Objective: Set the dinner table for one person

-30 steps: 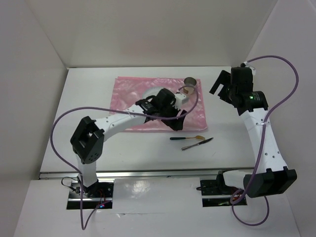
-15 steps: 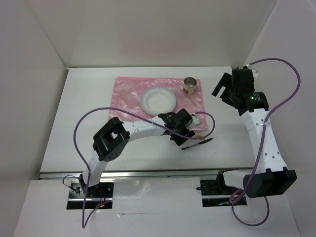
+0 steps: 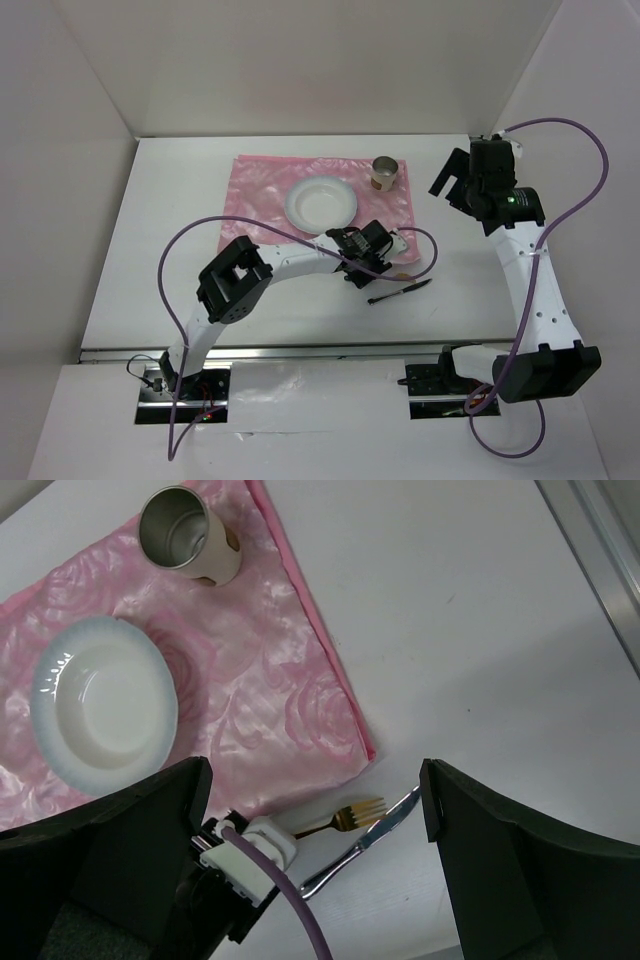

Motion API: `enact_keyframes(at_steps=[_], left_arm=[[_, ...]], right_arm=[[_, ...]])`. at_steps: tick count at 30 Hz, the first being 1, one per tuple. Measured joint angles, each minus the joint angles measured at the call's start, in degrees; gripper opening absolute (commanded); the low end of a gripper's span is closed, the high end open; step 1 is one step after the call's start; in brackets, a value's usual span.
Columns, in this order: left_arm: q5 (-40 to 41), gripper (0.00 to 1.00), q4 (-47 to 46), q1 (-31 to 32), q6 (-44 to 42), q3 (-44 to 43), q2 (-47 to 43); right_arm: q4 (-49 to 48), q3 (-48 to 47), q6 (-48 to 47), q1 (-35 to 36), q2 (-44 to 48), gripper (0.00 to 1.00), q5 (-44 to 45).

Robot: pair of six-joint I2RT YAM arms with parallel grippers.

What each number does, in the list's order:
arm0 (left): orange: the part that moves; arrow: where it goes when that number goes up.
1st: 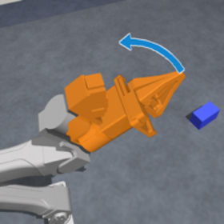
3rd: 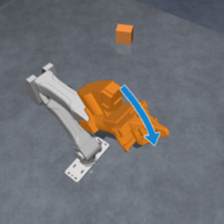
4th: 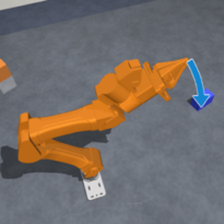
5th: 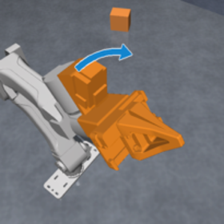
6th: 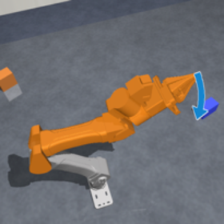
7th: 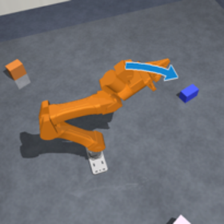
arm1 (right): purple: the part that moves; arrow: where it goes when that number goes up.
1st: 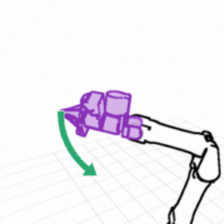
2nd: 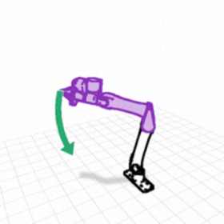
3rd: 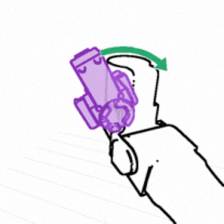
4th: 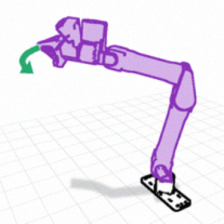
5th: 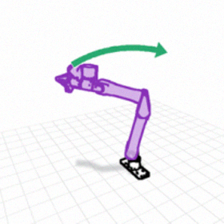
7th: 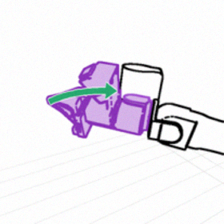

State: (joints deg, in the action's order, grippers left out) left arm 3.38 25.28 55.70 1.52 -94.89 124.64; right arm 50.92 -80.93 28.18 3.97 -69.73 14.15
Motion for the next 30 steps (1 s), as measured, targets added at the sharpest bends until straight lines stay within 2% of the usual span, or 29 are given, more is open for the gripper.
enact_keyframes(at_steps=[6,7,8,11,12,13,22,30], left_arm=[[-0.4,0.49,0.2,0.0,0.0,0.0,0.0],[-0.5,0.42,0.2,0.0,0.0,0.0,0.0],[-0.7,0.3,0.2,0.0,0.0,0.0,0.0],[-1.3,0.13,0.1,0.0,0.0,0.0,0.0],[-1.7,0.02,0.1,0.0,-0.2,0.0,-0.1],[-2.0,0.0,0.2,0.0,-0.1,0.0,-0.1],[-6.6,0.0,4.2,0.0,-0.2,1.9,-5.8],[-16.2,0.0,8.9,0.0,-1.8,2.6,-12.6]], right_arm=[[-0.1,0.0,-0.2,0.0,0.1,0.98,0.0],[-0.1,0.0,-0.2,0.0,0.1,0.98,0.0],[-0.1,0.0,-0.2,0.0,0.1,0.98,0.0],[-0.1,0.0,-0.2,0.0,0.2,0.98,0.0],[-0.1,0.0,-0.2,0.0,0.2,0.98,0.0],[-0.1,0.0,-0.2,0.0,0.3,0.98,0.0],[-0.3,0.0,-0.2,0.0,0.6,0.98,0.0],[-0.3,0.0,-0.2,0.0,0.6,0.98,0.0]])
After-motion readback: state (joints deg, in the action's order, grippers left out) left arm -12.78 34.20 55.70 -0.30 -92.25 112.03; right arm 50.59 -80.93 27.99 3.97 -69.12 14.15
